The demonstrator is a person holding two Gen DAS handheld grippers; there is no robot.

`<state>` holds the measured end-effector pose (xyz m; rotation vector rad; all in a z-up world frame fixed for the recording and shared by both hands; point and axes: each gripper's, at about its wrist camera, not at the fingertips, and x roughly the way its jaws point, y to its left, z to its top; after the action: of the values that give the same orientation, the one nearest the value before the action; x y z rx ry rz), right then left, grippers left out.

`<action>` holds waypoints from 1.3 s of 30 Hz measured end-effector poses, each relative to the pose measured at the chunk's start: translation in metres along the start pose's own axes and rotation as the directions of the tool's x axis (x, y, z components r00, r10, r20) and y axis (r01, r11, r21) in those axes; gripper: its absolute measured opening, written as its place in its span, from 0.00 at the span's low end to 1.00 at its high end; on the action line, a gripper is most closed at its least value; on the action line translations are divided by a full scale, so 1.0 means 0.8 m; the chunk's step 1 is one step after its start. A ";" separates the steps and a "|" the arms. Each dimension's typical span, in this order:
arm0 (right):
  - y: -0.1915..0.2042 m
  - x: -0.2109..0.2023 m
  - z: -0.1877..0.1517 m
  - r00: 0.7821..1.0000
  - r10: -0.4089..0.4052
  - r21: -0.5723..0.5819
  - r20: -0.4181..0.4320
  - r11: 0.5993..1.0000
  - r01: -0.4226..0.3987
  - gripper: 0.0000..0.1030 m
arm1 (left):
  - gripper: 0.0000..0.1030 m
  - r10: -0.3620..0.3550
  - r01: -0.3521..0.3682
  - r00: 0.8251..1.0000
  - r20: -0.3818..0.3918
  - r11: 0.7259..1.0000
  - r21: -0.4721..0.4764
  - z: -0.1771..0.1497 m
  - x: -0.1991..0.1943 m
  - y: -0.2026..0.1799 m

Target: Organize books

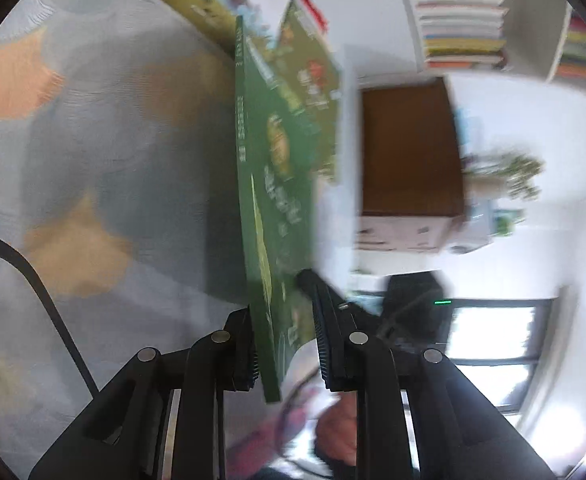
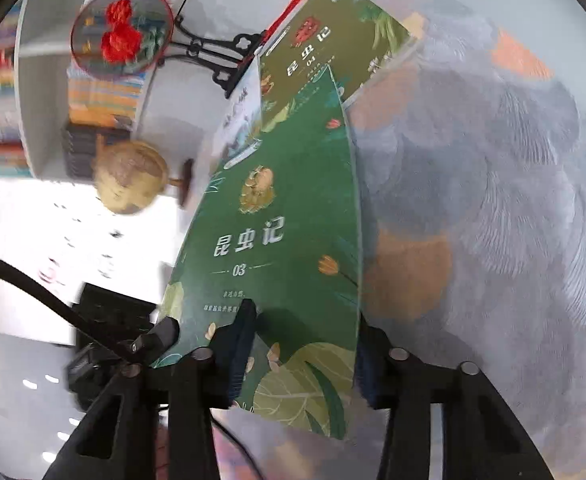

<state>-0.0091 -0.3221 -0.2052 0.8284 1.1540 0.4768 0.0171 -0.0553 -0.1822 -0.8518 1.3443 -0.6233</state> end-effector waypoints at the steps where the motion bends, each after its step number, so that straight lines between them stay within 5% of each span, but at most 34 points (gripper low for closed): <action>1: 0.008 0.000 -0.001 0.999 -0.034 -0.043 0.005 0.999 0.034 0.31 | 0.18 0.058 -0.058 0.998 -0.001 0.998 0.020 0.000 0.003 -0.003; 3: 0.031 0.003 -0.005 0.992 -0.128 -0.167 0.015 0.978 0.129 0.29 | 0.20 0.243 -0.243 0.970 0.009 0.963 0.114 -0.006 0.013 -0.016; 6: 0.066 0.016 -0.021 0.965 -0.258 -0.338 0.036 0.906 0.255 0.27 | 0.20 0.397 -0.404 0.915 0.076 0.886 0.229 -0.018 0.023 -0.041; 10: 0.098 0.037 -0.047 0.925 -0.370 -0.511 0.088 0.780 0.361 0.27 | 0.20 0.532 -0.573 0.819 0.217 0.727 0.378 -0.042 0.032 -0.077; 12: 0.107 0.037 -0.057 0.923 -0.370 -0.559 0.105 0.745 0.363 0.27 | 0.20 0.528 -0.587 0.809 0.258 0.703 0.402 -0.049 0.028 -0.086; 15: 0.110 0.028 -0.060 0.933 -0.345 -0.576 0.104 0.744 0.339 0.27 | 0.20 0.481 -0.555 0.831 0.278 0.732 0.395 -0.051 0.005 -0.086; 18: 0.125 0.027 -0.063 0.943 -0.319 -0.593 0.098 0.742 0.312 0.27 | 0.19 0.470 -0.567 0.823 0.318 0.714 0.411 -0.064 -0.008 -0.094; 20: 0.146 0.036 -0.073 0.937 -0.331 -0.637 0.116 0.699 0.326 0.27 | 0.19 0.471 -0.580 0.814 0.342 0.700 0.416 -0.069 -0.020 -0.094; 26: 0.191 0.032 -0.090 0.942 -0.288 -0.664 0.174 0.672 0.328 0.27 | 0.20 0.421 -0.554 0.826 0.374 0.728 0.404 -0.071 -0.081 -0.078; 33: 0.252 0.051 -0.114 0.946 -0.261 -0.706 0.191 0.634 0.317 0.27 | 0.20 0.401 -0.565 0.811 0.426 0.725 0.393 -0.071 -0.145 -0.066; 39: 0.318 0.074 -0.134 0.955 -0.212 -0.747 0.205 0.597 0.293 0.27 | 0.20 0.385 -0.591 0.773 0.504 0.726 0.351 -0.070 -0.225 -0.051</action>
<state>-0.0683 -0.0868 -0.0604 -0.0839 0.8247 0.6180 -0.0603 0.0575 -0.0467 -0.1461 0.9076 -0.3062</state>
